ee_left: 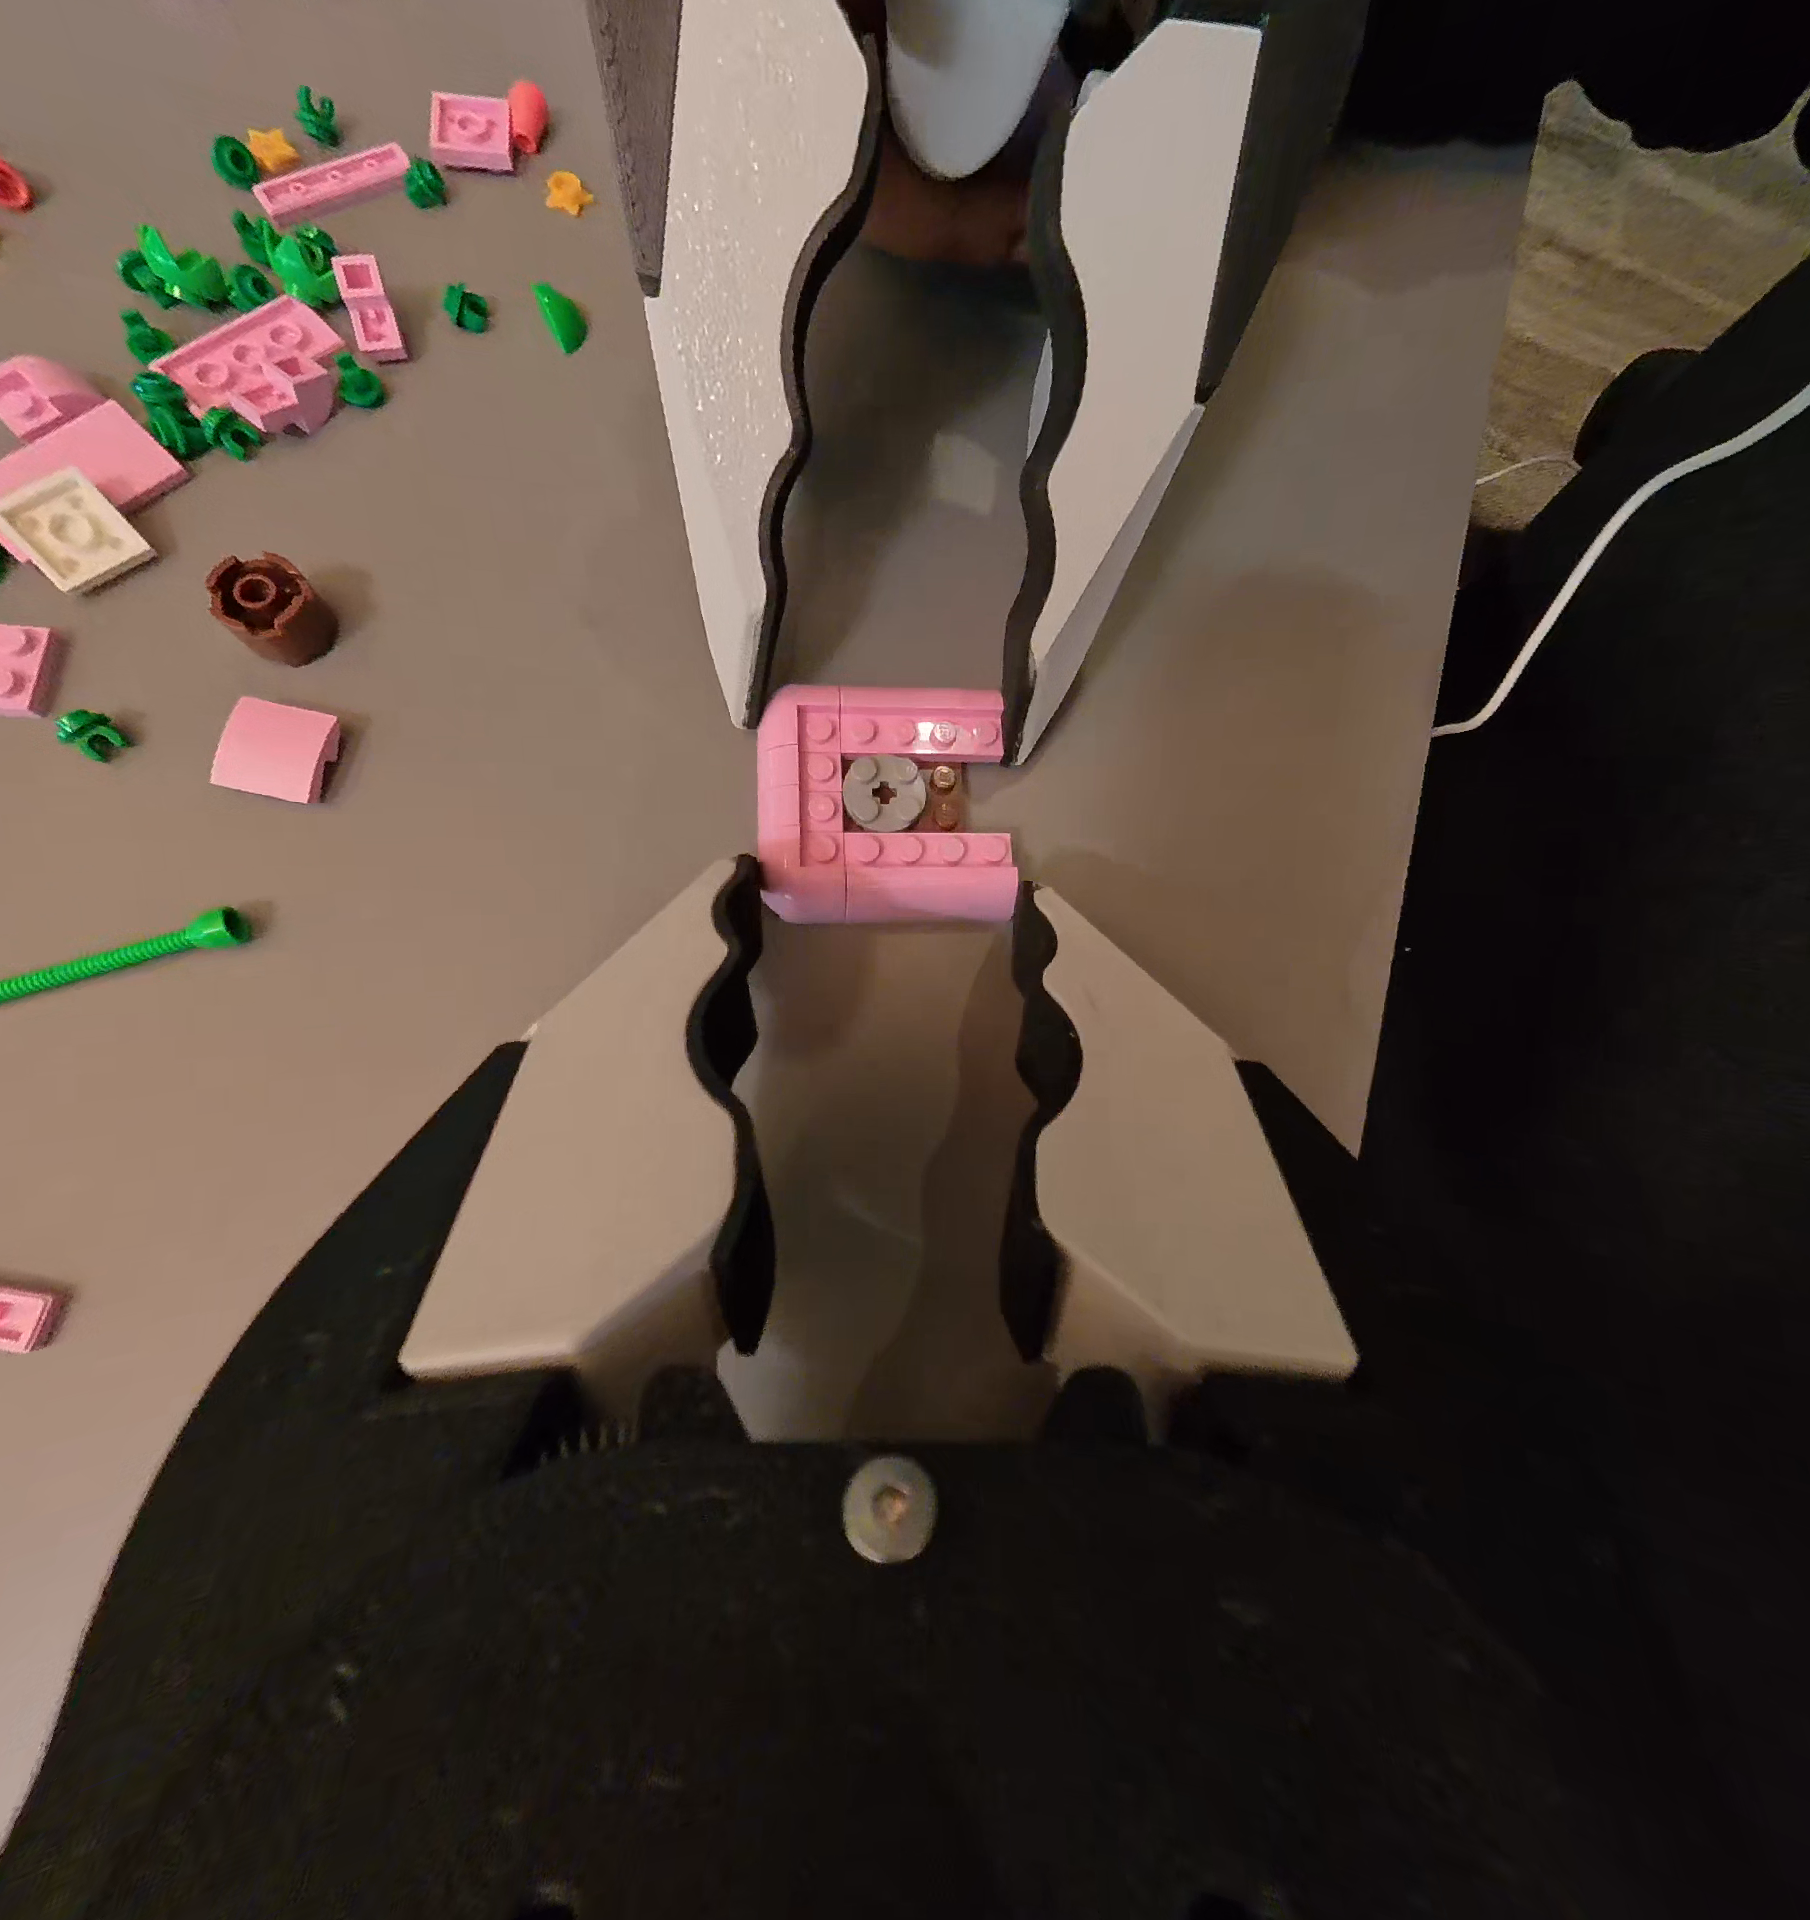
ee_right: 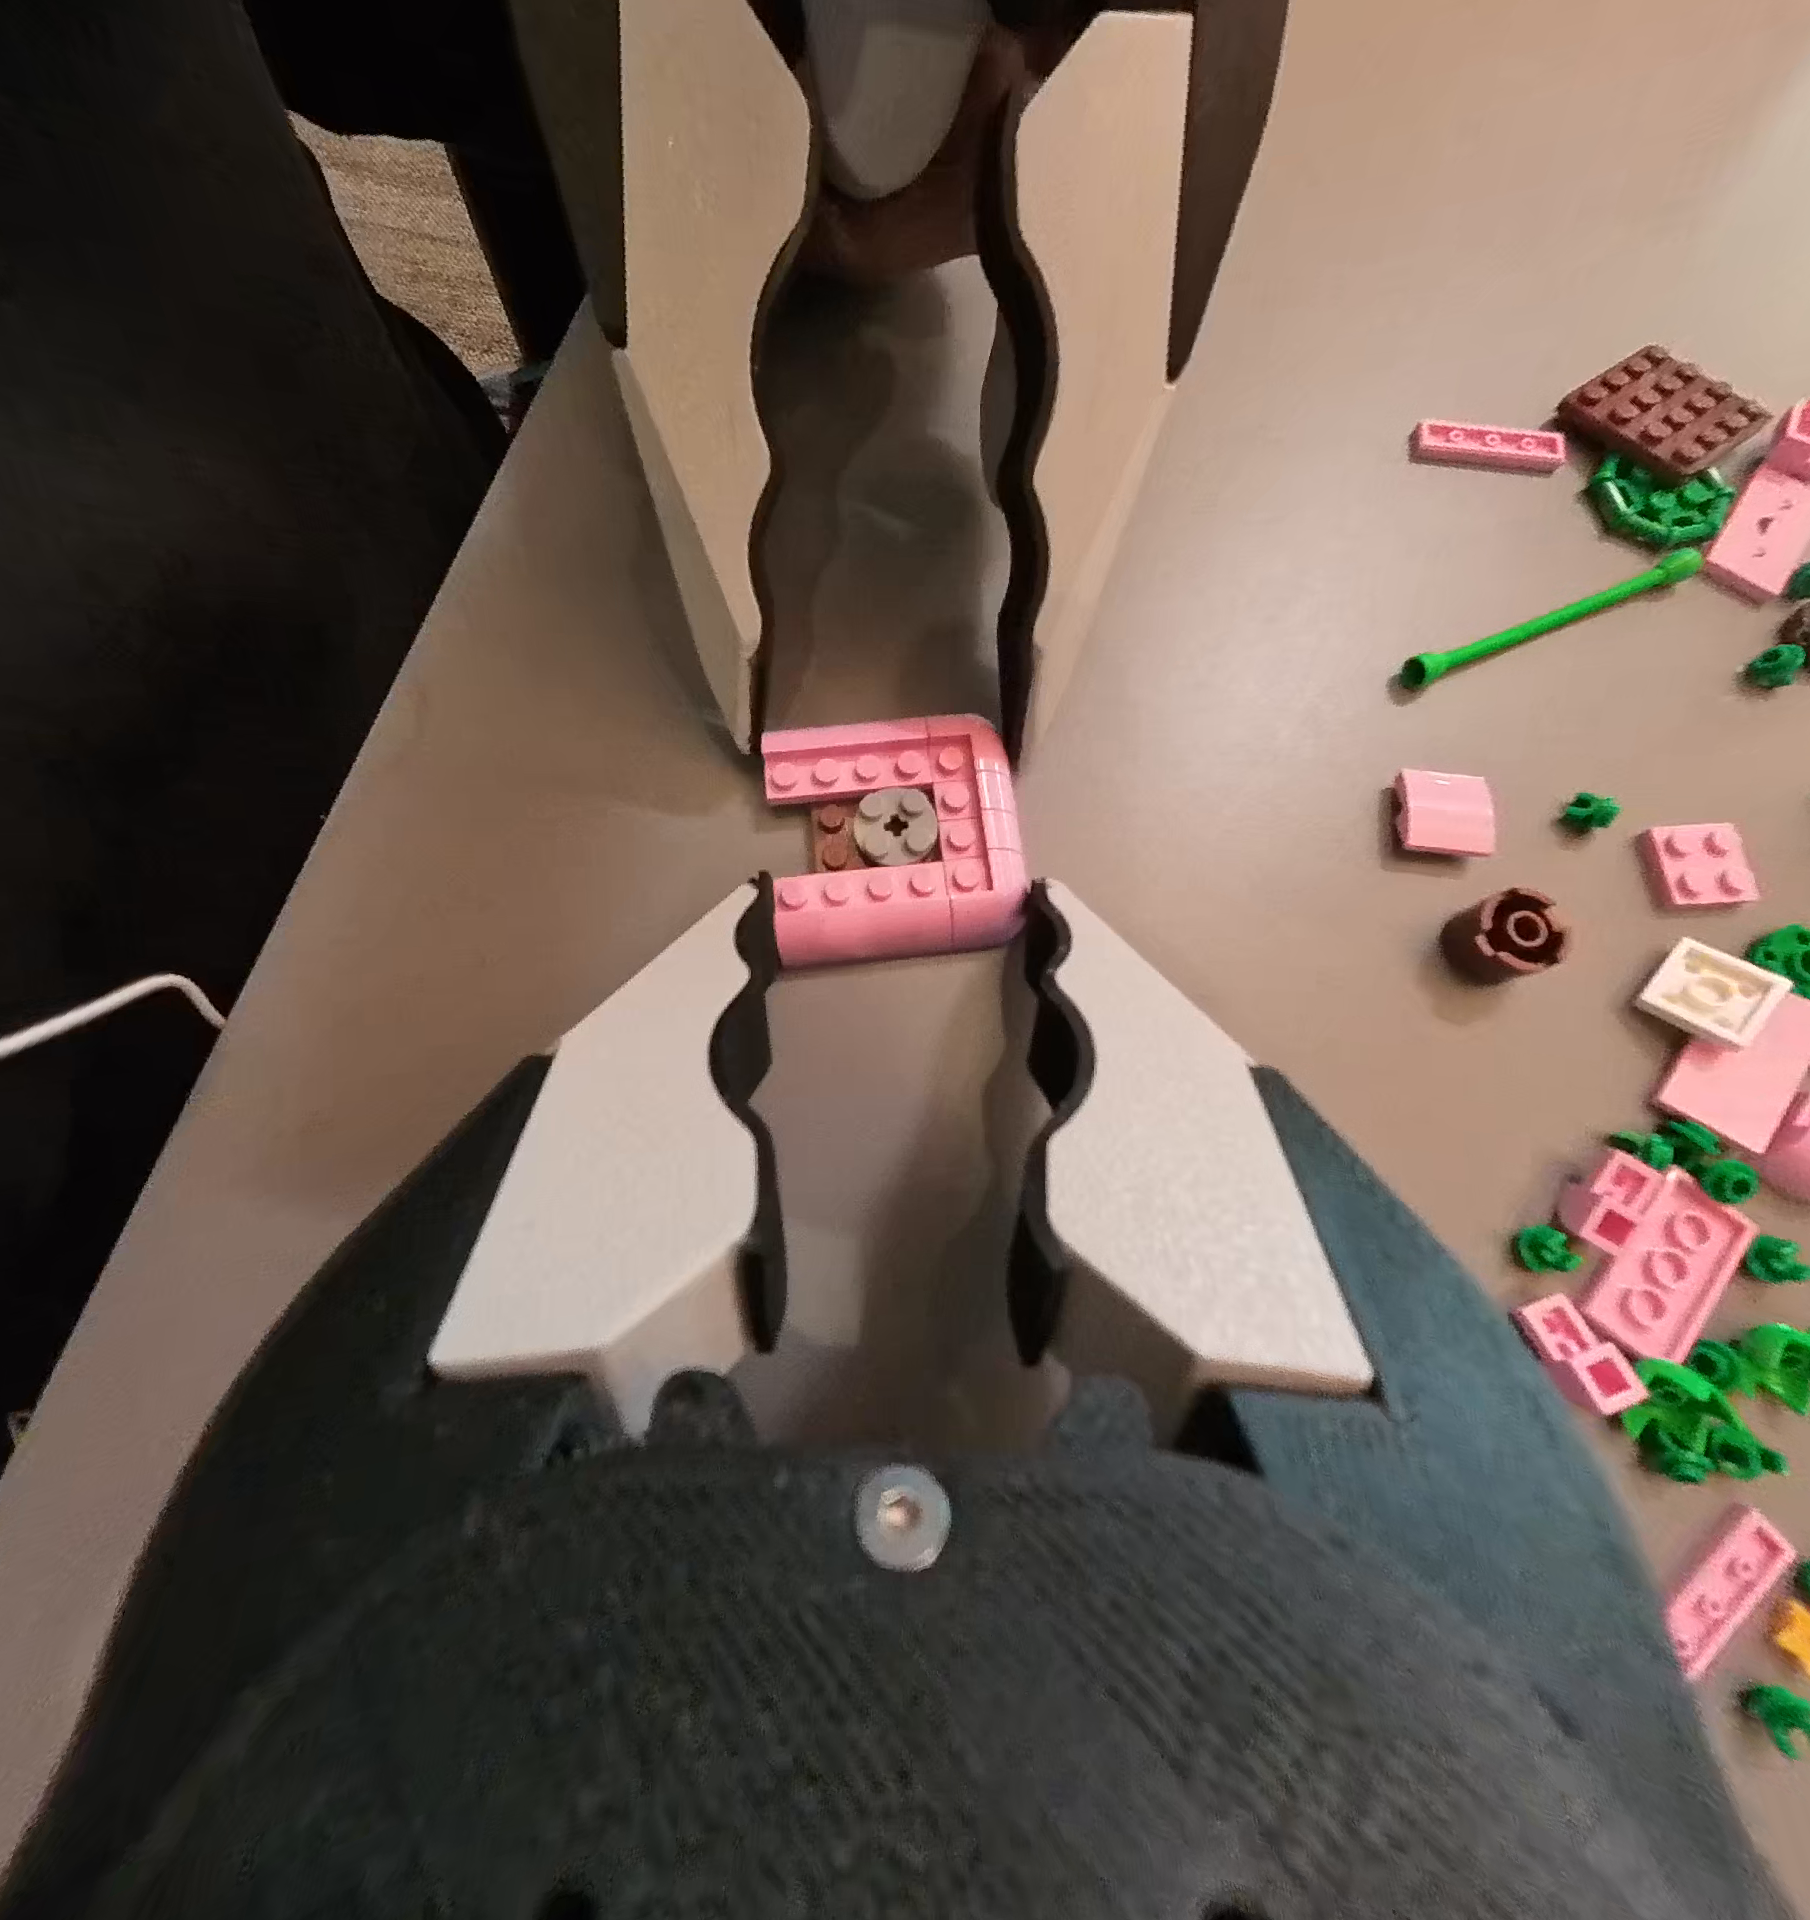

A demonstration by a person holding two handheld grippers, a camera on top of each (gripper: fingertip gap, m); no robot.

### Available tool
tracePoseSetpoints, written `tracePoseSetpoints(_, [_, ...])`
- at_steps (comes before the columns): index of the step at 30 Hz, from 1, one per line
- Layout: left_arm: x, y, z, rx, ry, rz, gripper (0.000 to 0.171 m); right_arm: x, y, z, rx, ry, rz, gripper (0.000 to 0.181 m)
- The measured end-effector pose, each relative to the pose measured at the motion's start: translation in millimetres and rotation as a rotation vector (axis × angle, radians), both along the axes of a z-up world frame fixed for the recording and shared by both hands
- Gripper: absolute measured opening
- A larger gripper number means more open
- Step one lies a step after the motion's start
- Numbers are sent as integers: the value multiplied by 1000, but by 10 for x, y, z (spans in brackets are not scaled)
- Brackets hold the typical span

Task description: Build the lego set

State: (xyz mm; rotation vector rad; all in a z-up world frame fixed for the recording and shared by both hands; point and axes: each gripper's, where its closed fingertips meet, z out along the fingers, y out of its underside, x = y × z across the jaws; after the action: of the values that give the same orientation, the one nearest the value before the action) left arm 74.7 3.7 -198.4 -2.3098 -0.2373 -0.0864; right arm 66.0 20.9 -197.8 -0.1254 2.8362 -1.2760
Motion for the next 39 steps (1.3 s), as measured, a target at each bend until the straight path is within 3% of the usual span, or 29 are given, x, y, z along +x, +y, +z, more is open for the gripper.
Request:
tracePoseSetpoints(15, [4, 7, -1, -1, 7, -19, 47, 2, 9, -13, 79, -2, 20, 48])
tracePoseSetpoints(19, [-4, 12, -3, -2, 7, 0, 47, -7, -10, 2, 5, -38, -81, 49])
tracePoseSetpoints(22, [-13, 25, -15, -17, 44, 31, 49, -8, 34, -1, -2, -37, -158, 70])
tracePoseSetpoints(27, [16, 54, -10, -14, 30, 118, 49, 2, 131, 4, -4, -44, -365, 77])
tracePoseSetpoints(31, [43, 149, 42, 60, -121, 253, 48, 95, 128, 56, -33, -14, -482, 77])
tracePoseSetpoints(34, [120, 252, 78, 117, -227, 268, 48, 164, 128, 17, -14, 9, -504, 77])
tracePoseSetpoints(39, [204, 270, 61, 85, -175, 206, 50, 102, 310, -10, 18, 11, -520, 68])
